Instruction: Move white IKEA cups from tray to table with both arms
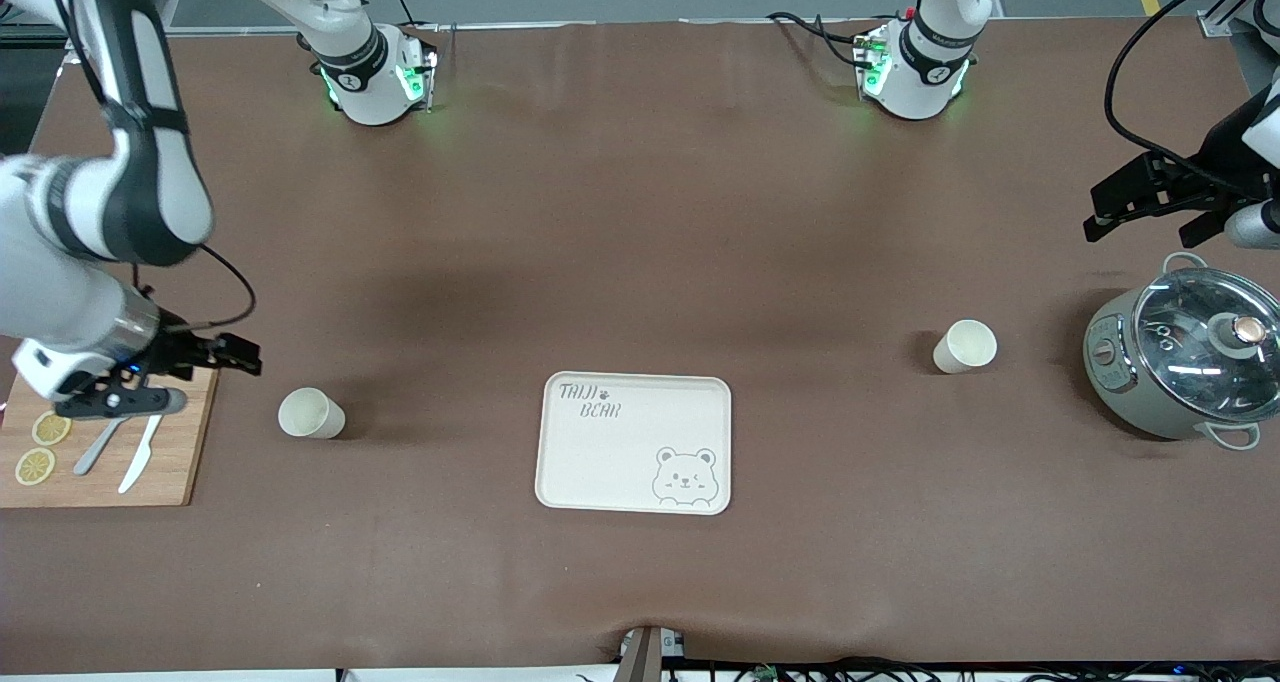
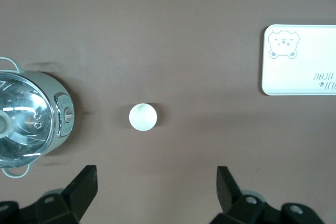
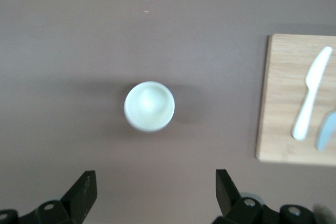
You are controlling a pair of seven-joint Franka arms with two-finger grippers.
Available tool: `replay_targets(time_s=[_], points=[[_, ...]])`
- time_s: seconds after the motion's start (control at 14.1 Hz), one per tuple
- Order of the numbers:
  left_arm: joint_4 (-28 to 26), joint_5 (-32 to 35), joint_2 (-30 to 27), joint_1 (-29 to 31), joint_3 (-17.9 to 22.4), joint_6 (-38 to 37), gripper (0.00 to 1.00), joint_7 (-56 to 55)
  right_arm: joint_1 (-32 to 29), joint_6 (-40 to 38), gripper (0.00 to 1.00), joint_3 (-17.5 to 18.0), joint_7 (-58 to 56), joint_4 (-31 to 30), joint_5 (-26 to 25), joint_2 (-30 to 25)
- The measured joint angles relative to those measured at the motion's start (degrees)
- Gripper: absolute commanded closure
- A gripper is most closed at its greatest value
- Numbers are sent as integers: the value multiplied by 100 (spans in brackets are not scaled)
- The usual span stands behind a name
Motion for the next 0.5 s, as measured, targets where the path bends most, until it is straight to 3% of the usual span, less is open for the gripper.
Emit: replay_targets(time_s=[0.21, 0.5], points=[[0, 0, 0, 0, 0, 1, 0, 0, -5, -1321, 0, -58, 1, 815, -29, -301], [0, 0, 0, 0, 0, 1, 0, 0, -15, -2465, 0, -132, 206, 1997, -231, -351]])
